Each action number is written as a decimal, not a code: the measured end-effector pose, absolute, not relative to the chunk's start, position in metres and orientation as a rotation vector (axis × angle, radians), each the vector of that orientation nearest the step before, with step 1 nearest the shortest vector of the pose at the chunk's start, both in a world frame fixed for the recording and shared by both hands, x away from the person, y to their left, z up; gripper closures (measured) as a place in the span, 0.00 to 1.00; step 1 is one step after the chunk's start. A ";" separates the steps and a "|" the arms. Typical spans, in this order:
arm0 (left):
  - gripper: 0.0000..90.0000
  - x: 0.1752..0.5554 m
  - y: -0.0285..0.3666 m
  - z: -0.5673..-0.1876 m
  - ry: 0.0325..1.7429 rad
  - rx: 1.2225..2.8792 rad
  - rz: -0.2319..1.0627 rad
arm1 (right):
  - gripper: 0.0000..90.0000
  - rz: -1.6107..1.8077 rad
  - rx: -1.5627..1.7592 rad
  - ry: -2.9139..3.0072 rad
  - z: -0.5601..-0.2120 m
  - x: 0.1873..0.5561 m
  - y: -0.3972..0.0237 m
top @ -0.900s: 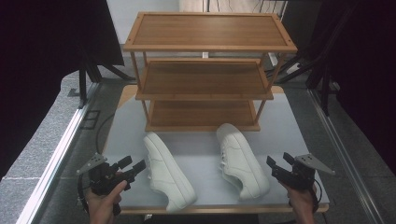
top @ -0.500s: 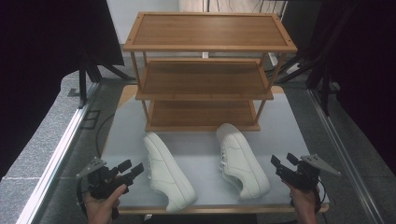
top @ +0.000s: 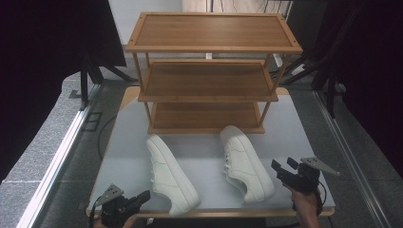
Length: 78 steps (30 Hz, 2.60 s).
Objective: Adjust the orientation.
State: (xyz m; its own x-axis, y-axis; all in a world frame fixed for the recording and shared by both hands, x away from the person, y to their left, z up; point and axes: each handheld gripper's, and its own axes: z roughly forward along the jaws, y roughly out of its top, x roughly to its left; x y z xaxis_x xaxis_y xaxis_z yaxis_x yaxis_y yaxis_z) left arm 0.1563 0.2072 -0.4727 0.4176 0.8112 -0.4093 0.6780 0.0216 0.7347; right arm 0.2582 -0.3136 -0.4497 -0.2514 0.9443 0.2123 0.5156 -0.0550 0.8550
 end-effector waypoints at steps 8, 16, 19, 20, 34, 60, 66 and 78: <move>1.00 0.162 0.187 -0.472 1.274 1.740 0.140 | 0.35 1.247 1.531 1.785 -0.445 0.261 -0.306; 1.00 0.175 0.178 -0.468 1.235 1.779 0.117 | 0.34 1.236 1.553 1.768 -0.444 0.255 -0.309; 1.00 0.178 0.176 -0.467 1.221 1.794 0.112 | 0.34 1.227 1.548 1.769 -0.444 0.254 -0.310; 1.00 0.179 0.176 -0.466 1.217 1.798 0.109 | 0.34 1.225 1.551 1.768 -0.444 0.253 -0.310; 0.99 0.211 0.151 -0.447 1.147 1.831 0.104 | 0.34 1.218 1.548 1.755 -0.444 0.246 -0.317; 0.97 0.260 0.050 -0.428 1.059 2.000 0.095 | 0.34 1.210 1.594 1.724 -0.451 0.246 -0.325; 1.00 0.261 0.057 -0.446 1.108 1.992 0.054 | 0.34 1.204 1.612 1.706 -0.453 0.245 -0.328; 1.00 0.251 0.087 -0.444 1.121 1.995 0.051 | 0.34 1.238 1.646 1.680 -0.455 0.242 -0.329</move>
State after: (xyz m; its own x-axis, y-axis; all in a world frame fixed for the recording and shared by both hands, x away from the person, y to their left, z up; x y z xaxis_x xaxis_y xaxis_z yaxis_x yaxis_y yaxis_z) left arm 0.2508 0.0867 -0.4445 0.6012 0.7245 -0.3372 0.6913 -0.2598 0.6743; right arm 0.2418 -0.3285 -0.4546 -0.1622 0.9546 0.2498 0.5215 -0.1320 0.8430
